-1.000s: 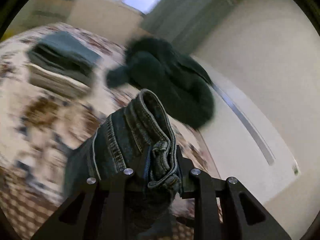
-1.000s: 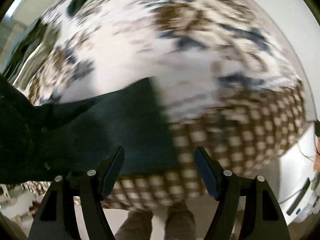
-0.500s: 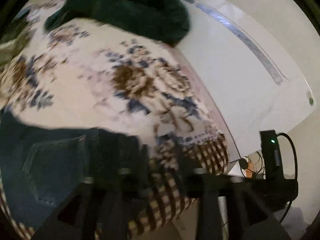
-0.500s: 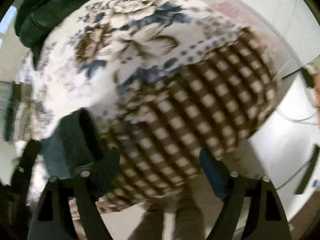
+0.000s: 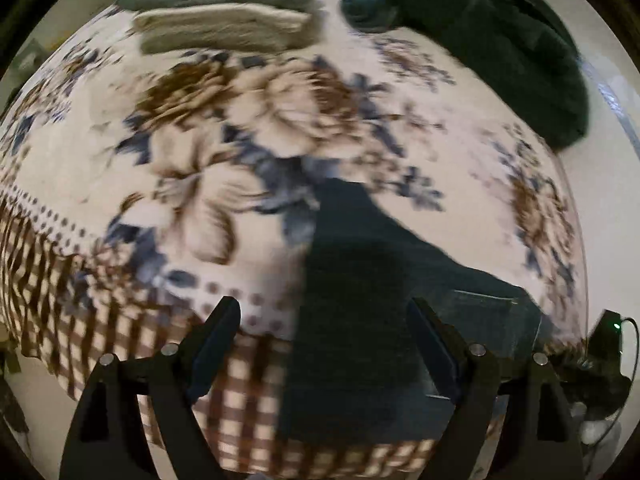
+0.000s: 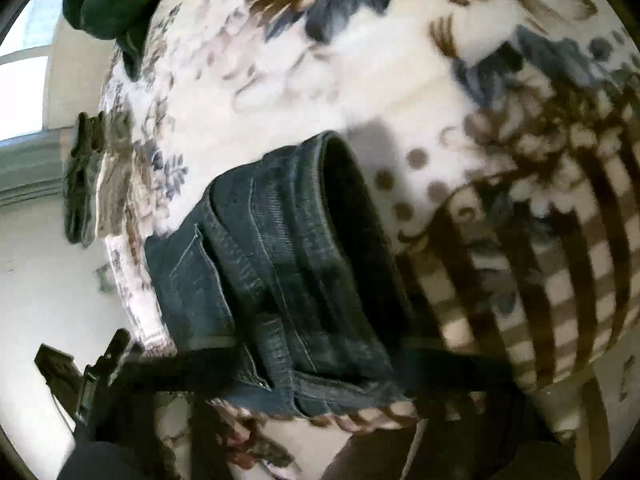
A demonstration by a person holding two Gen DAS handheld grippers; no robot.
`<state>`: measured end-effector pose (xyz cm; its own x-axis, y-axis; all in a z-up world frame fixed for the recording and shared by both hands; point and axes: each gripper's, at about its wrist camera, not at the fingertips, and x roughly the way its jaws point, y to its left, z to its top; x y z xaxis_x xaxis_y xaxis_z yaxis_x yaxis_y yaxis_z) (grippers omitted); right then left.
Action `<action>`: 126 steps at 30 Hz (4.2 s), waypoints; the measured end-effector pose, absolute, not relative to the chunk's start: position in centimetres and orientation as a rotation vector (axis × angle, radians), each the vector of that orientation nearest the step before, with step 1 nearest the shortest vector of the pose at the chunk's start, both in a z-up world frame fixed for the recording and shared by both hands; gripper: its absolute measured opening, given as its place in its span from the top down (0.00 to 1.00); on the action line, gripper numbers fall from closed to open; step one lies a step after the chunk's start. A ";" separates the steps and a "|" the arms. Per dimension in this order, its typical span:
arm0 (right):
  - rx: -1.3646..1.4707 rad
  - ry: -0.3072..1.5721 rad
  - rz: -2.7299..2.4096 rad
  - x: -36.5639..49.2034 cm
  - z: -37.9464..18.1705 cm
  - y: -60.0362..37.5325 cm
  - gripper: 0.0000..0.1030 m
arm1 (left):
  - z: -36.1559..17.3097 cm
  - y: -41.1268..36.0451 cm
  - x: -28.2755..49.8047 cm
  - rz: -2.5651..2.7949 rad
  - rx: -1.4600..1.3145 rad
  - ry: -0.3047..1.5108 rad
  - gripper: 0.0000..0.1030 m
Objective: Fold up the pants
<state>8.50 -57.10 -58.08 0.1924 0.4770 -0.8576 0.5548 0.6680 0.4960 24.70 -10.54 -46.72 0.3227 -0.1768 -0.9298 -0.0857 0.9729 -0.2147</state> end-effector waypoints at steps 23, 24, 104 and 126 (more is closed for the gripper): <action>1.099 1.419 -0.106 3.8 -58.4 -60.5 0.40 | -55.7 -14.7 34.5 -0.324 -0.412 1.389 0.62; 1.114 1.406 -0.116 3.6 -58.9 -60.4 0.47 | -55.7 -14.6 34.3 -0.332 -0.403 1.380 0.63; 1.158 0.956 0.196 46.6 -35.2 -23.9 0.59 | -26.5 14.1 55.0 -0.427 -0.592 1.080 0.76; 0.855 1.218 0.060 67.6 -45.3 -13.3 0.30 | -39.6 26.3 70.3 -0.201 -0.523 1.239 0.38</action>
<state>67.60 -13.29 -45.29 0.3844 0.4715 -0.7937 0.3911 0.6956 0.6027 70.30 26.27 -39.62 0.3264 -0.4214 -0.8461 -0.1329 0.8658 -0.4825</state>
